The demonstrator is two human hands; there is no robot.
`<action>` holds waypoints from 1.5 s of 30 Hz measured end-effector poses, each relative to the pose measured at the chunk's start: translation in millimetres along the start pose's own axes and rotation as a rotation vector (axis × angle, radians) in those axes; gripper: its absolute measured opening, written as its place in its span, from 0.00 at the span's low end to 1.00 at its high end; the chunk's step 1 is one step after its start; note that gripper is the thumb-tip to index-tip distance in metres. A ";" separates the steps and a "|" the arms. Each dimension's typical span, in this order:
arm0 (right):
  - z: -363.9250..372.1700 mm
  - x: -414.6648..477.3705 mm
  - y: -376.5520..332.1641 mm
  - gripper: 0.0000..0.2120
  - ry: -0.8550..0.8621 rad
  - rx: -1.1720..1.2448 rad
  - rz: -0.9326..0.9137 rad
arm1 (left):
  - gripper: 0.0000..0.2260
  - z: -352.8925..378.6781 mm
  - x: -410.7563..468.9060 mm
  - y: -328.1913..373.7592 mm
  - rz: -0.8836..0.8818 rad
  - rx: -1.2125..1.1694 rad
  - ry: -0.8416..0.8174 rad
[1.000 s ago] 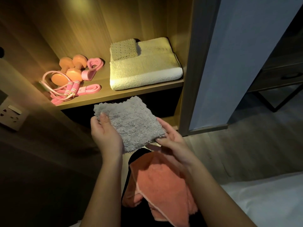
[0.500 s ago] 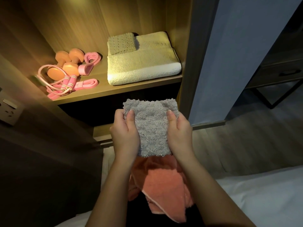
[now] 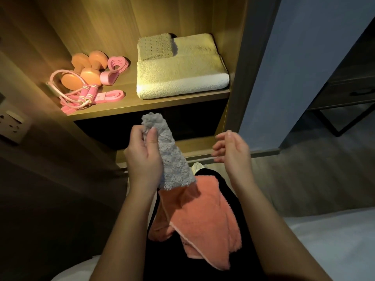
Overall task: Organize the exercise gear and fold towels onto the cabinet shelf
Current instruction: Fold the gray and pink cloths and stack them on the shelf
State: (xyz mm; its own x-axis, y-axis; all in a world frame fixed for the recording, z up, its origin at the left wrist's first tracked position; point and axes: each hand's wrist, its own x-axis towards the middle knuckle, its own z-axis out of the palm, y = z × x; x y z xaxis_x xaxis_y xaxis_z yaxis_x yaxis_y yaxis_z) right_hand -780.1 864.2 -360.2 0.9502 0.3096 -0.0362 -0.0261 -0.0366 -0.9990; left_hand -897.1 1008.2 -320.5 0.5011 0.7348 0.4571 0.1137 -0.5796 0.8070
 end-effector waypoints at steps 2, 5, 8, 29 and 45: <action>14.3 -5.1 0.1 0.15 -0.064 0.008 0.051 | 0.08 4.8 0.1 2.1 0.008 -0.016 -0.025; 29.0 -8.9 -2.9 0.21 -0.221 -0.027 0.272 | 0.09 7.1 -0.4 2.9 0.043 -0.042 -0.053; 37.0 -11.1 -11.1 0.30 -0.282 -0.046 0.403 | 0.08 7.9 -4.7 6.7 0.089 -0.043 -0.084; 31.7 -6.9 -24.2 0.20 0.059 0.181 0.091 | 0.09 19.8 -14.2 1.6 -0.004 -0.092 0.006; 10.6 11.7 -23.9 0.12 -0.357 0.615 0.287 | 0.06 -1.9 1.8 -7.9 0.121 -0.073 -0.073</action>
State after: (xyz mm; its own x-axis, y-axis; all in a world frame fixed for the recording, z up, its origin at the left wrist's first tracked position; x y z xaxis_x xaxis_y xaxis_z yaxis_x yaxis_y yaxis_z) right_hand -771.6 878.8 -337.1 0.7250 0.6595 -0.1988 -0.5244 0.3413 -0.7801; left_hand -898.7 1014.8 -325.3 0.5686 0.6319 0.5267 -0.0128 -0.6334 0.7737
